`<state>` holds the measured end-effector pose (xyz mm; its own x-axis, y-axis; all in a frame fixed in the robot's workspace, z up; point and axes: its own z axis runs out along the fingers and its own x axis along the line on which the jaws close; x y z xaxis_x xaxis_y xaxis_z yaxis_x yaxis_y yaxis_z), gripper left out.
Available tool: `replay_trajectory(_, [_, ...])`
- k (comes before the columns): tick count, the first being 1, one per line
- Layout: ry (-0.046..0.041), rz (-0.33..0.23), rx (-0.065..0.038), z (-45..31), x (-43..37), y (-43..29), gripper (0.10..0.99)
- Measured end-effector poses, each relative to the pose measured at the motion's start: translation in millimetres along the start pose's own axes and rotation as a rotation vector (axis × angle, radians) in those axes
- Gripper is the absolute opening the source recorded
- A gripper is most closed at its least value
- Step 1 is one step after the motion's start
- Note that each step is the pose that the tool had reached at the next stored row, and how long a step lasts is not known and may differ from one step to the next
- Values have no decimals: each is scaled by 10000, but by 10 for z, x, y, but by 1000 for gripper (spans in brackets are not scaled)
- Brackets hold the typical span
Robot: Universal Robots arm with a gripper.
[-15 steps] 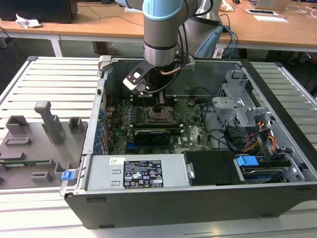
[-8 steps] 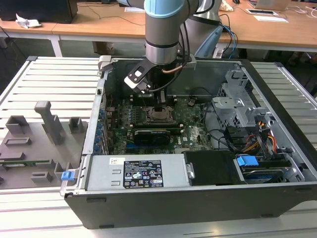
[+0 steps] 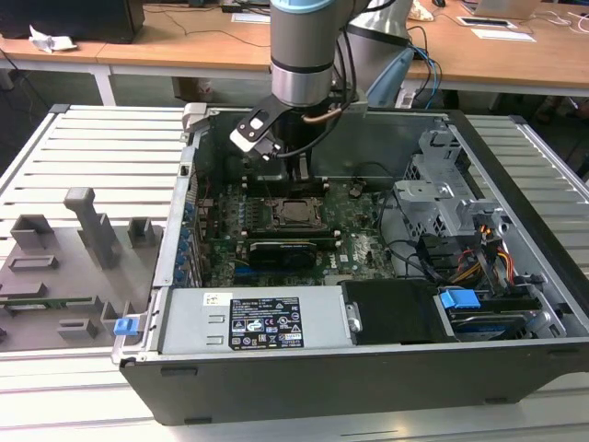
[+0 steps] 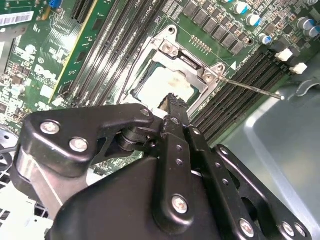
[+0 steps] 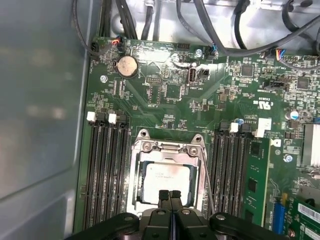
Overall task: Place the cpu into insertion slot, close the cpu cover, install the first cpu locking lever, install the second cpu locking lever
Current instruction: 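Install the first cpu locking lever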
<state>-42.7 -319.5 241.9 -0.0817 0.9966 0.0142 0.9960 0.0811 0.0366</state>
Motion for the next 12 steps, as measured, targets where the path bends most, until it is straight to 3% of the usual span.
replay_trajectory(4, [0,0,-1,-68,1,3,106])
replay_trajectory(8, [-13,-1,1,-207,3,8,106])
replay_trajectory(12, [-21,-1,1,-260,4,10,106])
